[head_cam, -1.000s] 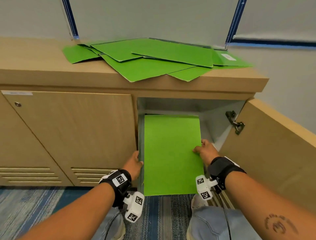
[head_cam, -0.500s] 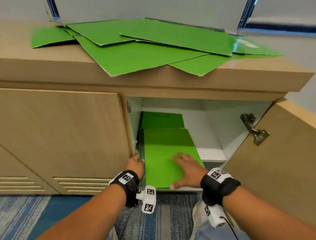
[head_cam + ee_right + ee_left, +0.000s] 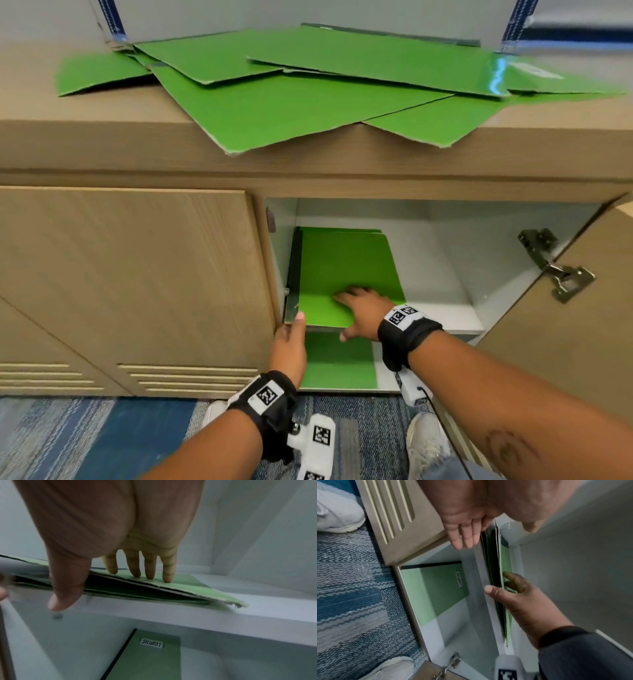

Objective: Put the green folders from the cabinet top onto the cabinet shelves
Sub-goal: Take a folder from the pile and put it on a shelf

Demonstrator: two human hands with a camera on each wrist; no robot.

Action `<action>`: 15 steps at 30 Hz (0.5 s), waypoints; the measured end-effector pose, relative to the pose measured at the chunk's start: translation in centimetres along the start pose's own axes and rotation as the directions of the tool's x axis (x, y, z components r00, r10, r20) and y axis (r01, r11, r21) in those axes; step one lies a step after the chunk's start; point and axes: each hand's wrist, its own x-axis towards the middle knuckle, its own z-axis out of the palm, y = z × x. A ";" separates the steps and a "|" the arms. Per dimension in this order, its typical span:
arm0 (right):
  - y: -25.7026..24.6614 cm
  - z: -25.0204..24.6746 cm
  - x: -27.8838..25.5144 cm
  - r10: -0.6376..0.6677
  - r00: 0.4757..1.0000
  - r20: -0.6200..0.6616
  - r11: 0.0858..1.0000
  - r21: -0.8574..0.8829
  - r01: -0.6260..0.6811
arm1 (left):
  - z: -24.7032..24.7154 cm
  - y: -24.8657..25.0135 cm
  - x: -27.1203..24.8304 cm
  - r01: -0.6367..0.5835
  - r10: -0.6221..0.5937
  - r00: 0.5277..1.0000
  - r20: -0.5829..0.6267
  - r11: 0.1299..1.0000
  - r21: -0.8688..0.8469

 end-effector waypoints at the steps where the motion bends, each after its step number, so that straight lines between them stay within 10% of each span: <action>1: -0.2 -0.1 0.6 0.007 1.000 0.000 1.000 -0.008 -0.007 | -0.2 -0.3 -0.1 -0.014 0.014 1.000 -0.010 0.999 0.037; 15: -0.7 -1.7 0.7 0.041 0.999 0.002 0.999 0.007 -0.041 | -2.7 0.9 -1.2 -0.113 0.110 0.989 0.094 0.993 0.029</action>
